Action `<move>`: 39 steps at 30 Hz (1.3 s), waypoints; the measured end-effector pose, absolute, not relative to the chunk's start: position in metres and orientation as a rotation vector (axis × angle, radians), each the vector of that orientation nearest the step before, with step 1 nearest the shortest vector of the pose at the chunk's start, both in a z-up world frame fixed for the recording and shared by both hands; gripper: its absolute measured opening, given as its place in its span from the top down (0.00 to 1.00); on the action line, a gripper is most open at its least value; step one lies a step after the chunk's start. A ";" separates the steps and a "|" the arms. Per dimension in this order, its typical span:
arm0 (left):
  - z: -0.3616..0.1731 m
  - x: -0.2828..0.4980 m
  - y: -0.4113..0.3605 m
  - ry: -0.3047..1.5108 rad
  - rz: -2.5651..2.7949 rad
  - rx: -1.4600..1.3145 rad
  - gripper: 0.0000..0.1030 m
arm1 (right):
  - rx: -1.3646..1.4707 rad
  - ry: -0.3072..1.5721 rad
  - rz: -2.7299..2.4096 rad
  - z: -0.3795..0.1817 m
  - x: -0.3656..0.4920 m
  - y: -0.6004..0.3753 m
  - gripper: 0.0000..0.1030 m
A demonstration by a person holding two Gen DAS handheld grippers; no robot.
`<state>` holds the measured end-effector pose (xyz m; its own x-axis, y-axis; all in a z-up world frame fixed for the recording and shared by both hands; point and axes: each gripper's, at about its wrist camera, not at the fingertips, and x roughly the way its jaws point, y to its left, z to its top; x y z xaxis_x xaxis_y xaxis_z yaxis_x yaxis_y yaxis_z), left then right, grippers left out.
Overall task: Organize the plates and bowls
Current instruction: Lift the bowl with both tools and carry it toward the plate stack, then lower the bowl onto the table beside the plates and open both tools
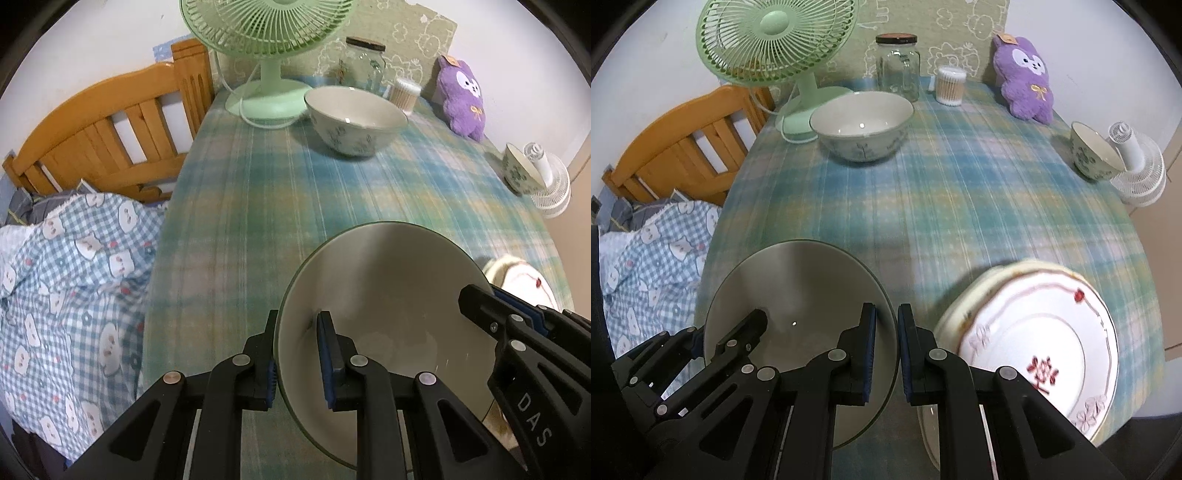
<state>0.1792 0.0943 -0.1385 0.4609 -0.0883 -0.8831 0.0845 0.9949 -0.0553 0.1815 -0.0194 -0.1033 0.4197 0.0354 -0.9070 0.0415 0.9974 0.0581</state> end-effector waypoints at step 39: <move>-0.117 0.152 0.086 1.069 -0.153 0.020 0.25 | 0.063 1.093 -0.037 -0.070 0.159 -0.038 0.38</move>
